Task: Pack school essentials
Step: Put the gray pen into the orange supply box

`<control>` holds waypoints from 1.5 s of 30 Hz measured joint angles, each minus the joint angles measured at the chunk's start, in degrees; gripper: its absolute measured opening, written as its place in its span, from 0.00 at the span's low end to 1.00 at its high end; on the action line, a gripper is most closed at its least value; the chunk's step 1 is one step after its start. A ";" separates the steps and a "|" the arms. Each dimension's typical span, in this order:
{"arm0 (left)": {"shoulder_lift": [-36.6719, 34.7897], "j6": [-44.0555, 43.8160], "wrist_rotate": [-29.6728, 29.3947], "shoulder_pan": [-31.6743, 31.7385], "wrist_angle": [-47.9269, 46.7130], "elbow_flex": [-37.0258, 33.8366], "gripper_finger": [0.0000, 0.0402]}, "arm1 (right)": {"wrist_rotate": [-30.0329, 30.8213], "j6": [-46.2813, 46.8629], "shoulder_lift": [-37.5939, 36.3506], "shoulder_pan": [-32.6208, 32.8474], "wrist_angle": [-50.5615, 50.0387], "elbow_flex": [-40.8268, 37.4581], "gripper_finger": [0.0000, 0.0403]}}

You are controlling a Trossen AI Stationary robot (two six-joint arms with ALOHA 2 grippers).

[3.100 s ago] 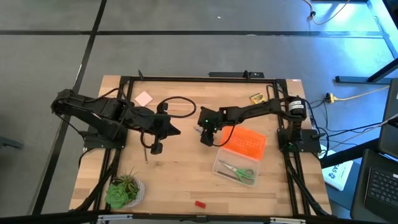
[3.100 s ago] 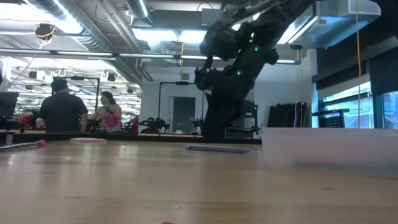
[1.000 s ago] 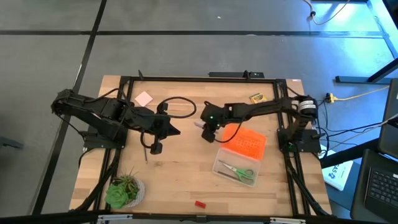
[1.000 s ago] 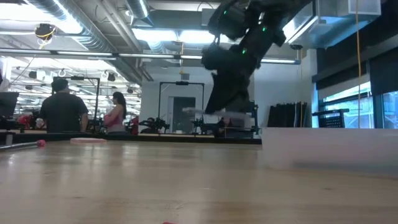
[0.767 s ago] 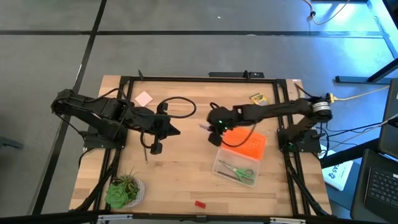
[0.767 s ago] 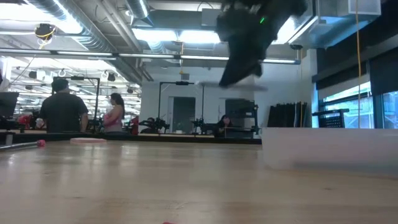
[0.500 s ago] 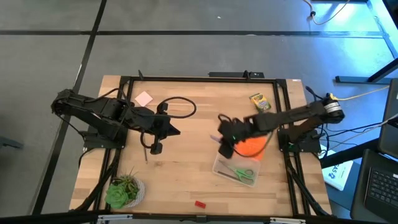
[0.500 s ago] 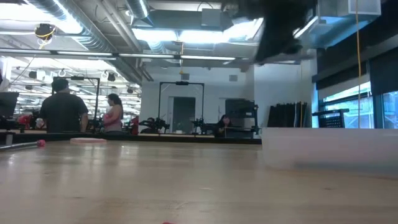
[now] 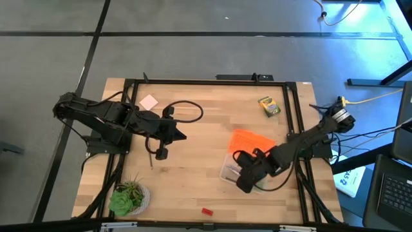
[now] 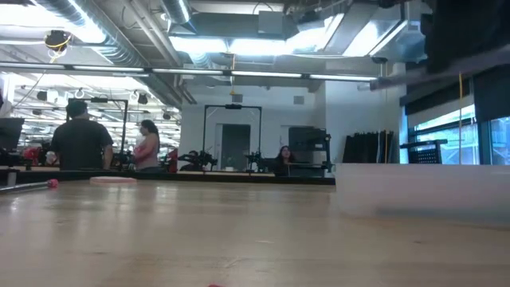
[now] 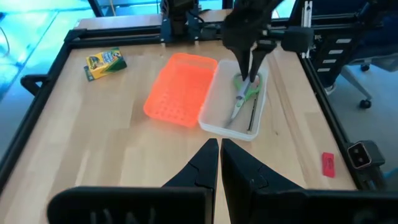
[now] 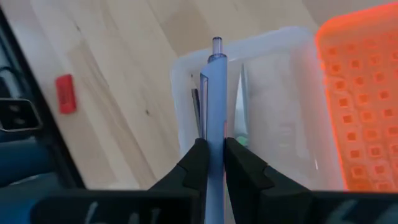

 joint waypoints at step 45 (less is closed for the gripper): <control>-0.02 1.60 0.42 -1.05 0.06 0.00 0.03 | -6.22 -6.16 13.22 0.44 6.26 -0.06 0.24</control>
